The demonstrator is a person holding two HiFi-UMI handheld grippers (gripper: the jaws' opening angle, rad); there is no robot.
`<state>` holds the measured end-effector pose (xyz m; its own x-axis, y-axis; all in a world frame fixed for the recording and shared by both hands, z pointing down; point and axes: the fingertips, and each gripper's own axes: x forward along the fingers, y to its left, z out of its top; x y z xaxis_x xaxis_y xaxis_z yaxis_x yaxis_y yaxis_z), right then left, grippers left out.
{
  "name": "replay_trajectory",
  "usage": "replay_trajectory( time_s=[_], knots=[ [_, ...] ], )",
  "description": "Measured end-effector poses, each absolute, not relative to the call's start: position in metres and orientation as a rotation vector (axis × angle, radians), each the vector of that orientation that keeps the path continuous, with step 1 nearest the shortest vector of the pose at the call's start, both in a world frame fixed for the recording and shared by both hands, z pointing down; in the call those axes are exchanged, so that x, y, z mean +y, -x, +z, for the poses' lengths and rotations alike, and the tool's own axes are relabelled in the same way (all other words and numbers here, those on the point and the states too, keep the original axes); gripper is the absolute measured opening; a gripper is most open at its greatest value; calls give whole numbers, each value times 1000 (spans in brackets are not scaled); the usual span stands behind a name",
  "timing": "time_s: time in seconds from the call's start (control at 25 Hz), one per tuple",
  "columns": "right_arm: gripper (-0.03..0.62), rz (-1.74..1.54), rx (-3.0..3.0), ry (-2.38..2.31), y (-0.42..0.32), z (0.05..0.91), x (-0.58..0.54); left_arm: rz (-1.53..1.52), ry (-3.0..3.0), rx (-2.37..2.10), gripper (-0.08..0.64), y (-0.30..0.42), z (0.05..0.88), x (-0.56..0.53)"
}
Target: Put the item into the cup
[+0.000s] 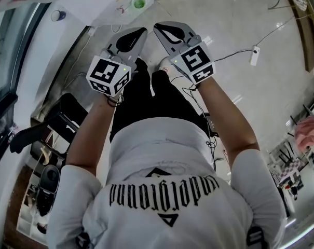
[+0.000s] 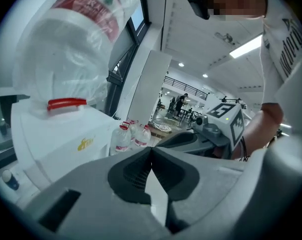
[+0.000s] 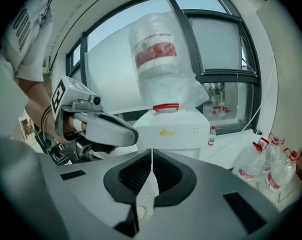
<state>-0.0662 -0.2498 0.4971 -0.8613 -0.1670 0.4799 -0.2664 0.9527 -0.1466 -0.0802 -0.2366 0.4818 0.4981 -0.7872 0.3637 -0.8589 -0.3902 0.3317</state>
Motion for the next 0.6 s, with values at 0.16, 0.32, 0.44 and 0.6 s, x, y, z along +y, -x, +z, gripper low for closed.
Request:
replay_trajectory(
  time_s=[0.16,0.32,0.44,0.6],
  knots=[
    [15,243,-2676,-246,60,442,-228,178,-2311,-1360,15,77,436,-226],
    [15,220,-2730,-231,48,385,-217,158,-2352,-1369,15,69,387,-214],
    [15,200,-2753,-217,37,353,-209,145,-2395,-1396,15,63,353,-205],
    [15,179,-2775,-196,21,320,-186,115,-2440,-1453,15,60,306,-182]
  ],
)
